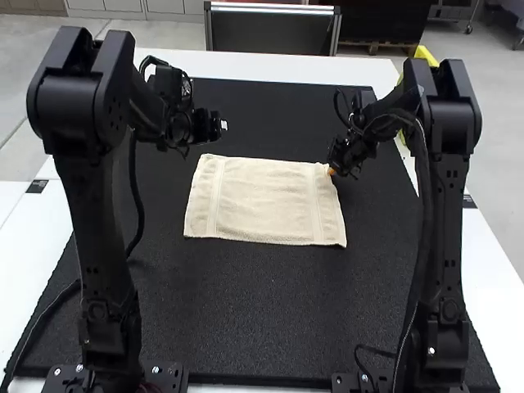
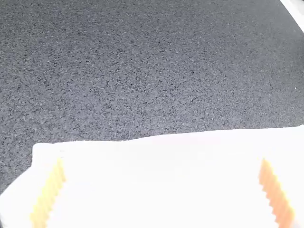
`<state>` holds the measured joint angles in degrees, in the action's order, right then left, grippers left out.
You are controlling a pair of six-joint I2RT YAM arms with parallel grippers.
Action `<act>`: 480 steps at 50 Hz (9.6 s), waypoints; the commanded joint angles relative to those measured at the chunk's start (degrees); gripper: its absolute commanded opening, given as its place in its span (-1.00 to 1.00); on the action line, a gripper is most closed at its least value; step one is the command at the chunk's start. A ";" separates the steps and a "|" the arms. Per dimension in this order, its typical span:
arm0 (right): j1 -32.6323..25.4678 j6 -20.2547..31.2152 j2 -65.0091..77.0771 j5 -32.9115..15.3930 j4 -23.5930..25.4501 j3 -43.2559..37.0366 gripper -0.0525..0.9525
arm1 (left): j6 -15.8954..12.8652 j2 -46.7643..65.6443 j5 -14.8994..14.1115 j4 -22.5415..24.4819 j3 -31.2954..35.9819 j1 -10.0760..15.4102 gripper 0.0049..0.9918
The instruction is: Fold the towel.
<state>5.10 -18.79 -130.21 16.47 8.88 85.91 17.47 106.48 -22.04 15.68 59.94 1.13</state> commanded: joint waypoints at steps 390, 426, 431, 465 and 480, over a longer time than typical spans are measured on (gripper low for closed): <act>-4.58 -0.46 19.38 9.99 2.54 -2.85 -0.94 | -8.51 2.33 1.04 -17.88 14.76 -4.29 -0.96; -4.31 -0.81 23.16 10.34 2.45 -8.39 -0.94 | -9.13 -2.15 1.04 -17.35 6.77 -4.55 -0.96; -4.40 -0.64 23.95 10.25 2.45 -9.88 -0.94 | -9.13 -2.59 1.04 -17.53 6.77 -4.47 -0.96; -4.84 -0.81 29.93 10.07 2.45 -17.62 -0.94 | -9.92 -7.07 0.95 -19.55 1.49 -4.47 -0.96; -4.84 -0.81 32.74 9.90 2.37 -22.36 -0.94 | -11.23 -9.80 0.42 -19.99 -4.13 -4.55 -0.96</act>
<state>0.99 -19.27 -99.63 26.39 11.53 64.14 7.62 99.13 -21.02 -4.56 56.88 -2.63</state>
